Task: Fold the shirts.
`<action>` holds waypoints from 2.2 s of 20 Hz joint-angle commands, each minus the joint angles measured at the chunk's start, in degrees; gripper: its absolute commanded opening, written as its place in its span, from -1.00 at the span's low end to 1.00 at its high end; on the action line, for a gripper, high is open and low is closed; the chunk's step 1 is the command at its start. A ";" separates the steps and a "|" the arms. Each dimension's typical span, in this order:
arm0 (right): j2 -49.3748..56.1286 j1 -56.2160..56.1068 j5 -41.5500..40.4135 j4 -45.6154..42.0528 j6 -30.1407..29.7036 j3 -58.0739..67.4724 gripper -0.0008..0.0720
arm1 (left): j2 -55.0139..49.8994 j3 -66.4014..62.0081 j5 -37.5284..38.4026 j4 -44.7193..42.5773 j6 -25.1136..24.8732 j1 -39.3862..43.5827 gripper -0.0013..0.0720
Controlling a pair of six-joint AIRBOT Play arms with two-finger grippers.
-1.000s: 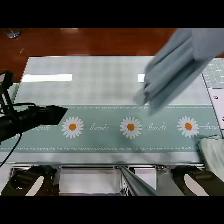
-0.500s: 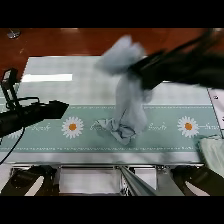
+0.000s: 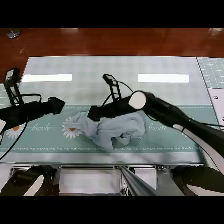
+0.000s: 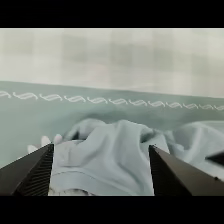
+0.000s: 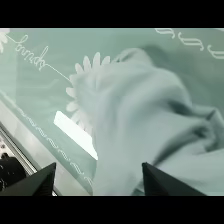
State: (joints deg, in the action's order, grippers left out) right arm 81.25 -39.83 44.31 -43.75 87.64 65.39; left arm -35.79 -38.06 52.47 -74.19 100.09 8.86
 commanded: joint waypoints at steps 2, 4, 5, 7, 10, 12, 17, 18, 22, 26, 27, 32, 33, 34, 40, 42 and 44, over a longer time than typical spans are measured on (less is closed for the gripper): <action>-5.79 18.84 15.21 -2.34 -1.88 3.69 0.71 | -1.53 -0.02 7.54 1.77 -1.29 -2.40 0.95; -13.35 32.48 22.10 -14.67 0.09 3.26 0.71 | -1.99 0.63 13.97 1.77 -3.32 -6.84 0.95; -17.33 39.19 24.92 -22.62 2.25 1.49 0.71 | -2.14 2.19 16.83 1.90 -3.04 -9.01 0.95; -25.20 51.43 25.05 -31.78 5.53 -7.37 0.71 | -2.29 8.37 17.55 3.56 -2.84 -13.09 0.95; -35.06 64.41 21.81 -25.81 2.73 -26.73 0.71 | -5.27 17.99 12.48 18.58 -6.99 -22.47 0.95; -39.85 66.23 20.70 -20.76 0.15 -36.70 0.71 | -8.00 20.81 12.07 28.39 -13.79 -27.65 0.95; -42.71 59.17 19.76 -14.16 -2.40 -45.75 0.71 | -14.32 22.16 4.79 39.17 -23.04 -23.04 0.94; -42.71 57.02 20.17 -15.78 -2.10 -45.88 0.71 | -15.12 22.21 0.37 41.09 -24.41 -20.76 0.94; -42.71 49.88 21.18 -16.52 1.40 -45.88 0.71 | -17.44 21.94 -12.35 46.90 -24.68 -15.12 0.94; -41.53 42.03 17.66 -14.91 4.50 -45.88 0.71 | -22.69 20.15 -12.48 47.25 -25.55 -13.84 0.77; -40.37 40.17 16.20 -14.49 4.74 -45.88 0.71 | -23.74 19.37 -11.23 47.47 -25.51 -13.84 0.41; -31.19 31.87 8.87 -2.99 1.62 -45.86 0.71 | -26.53 14.84 -6.80 47.45 -32.24 -13.84 -0.91; -29.31 30.38 7.15 -0.68 0.85 -45.81 0.71 | -26.53 14.16 -6.38 47.47 -32.61 -13.84 -0.91; -27.56 28.98 5.33 2.21 -0.07 -45.81 0.70 | -26.51 13.64 -6.12 47.45 -32.92 -13.84 -0.91; -20.28 25.73 -2.08 24.90 -12.92 -45.11 -0.42 | -26.27 12.22 -3.52 47.43 -33.83 -13.92 -0.91; -19.63 25.90 -1.38 22.58 -16.55 -41.42 -0.90 | -25.57 8.83 -1.27 47.47 -34.51 -14.29 -0.91; -19.65 28.09 3.15 15.58 -15.28 -32.85 -0.90 | -22.80 2.32 -1.29 47.56 -34.49 -14.32 -0.91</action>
State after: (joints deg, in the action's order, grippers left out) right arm 60.62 -12.95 44.99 -25.63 75.16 25.39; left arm -60.75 -29.98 49.80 -26.85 66.28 -5.28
